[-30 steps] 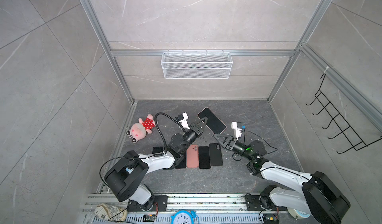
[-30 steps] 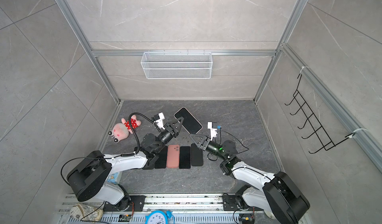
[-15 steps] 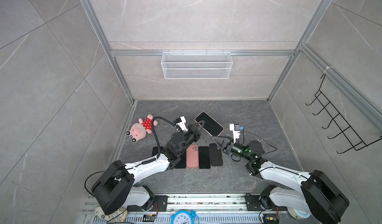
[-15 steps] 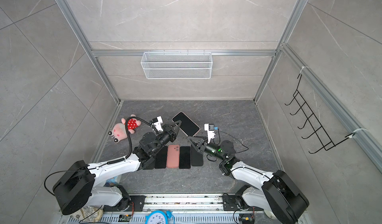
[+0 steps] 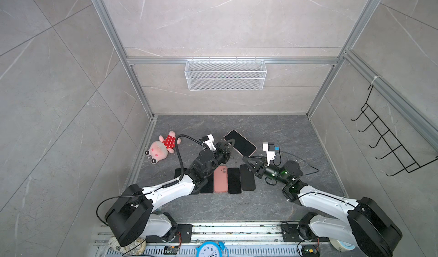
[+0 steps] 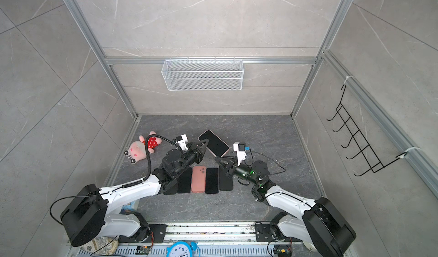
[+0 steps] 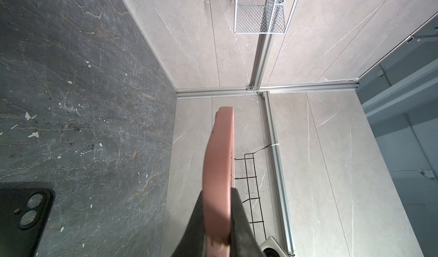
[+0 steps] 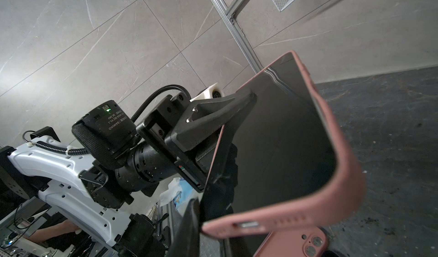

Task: Take the phone out of the phone case
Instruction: Remove the phone case from the phone.

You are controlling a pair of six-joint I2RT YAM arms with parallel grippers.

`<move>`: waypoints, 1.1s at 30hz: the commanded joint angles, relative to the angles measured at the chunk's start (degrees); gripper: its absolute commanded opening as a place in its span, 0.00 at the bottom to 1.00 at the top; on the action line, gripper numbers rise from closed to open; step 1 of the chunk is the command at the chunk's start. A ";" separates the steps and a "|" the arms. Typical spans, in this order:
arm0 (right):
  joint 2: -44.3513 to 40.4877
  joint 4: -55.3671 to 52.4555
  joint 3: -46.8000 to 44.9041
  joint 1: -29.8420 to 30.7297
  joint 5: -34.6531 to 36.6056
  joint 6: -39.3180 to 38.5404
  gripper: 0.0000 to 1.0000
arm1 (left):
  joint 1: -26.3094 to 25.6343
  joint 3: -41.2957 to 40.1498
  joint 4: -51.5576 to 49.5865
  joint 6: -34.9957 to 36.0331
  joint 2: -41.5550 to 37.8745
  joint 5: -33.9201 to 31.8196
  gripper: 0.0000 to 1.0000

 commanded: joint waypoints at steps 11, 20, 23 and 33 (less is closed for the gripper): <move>-1.83 -18.27 1.06 -0.58 10.59 -18.01 0.00 | -0.05 6.13 -1.05 1.12 -3.82 2.92 0.00; -8.07 -24.92 0.56 -0.56 6.48 -16.99 0.43 | 4.63 6.05 -2.58 4.92 -6.48 11.78 0.00; -12.74 -34.16 1.77 -0.62 3.89 -18.46 0.52 | 8.75 6.85 -10.90 11.45 -11.14 17.39 0.00; -14.74 -61.00 16.07 -0.51 -5.99 -29.65 0.56 | 16.92 21.93 -40.43 49.16 -12.68 53.02 0.00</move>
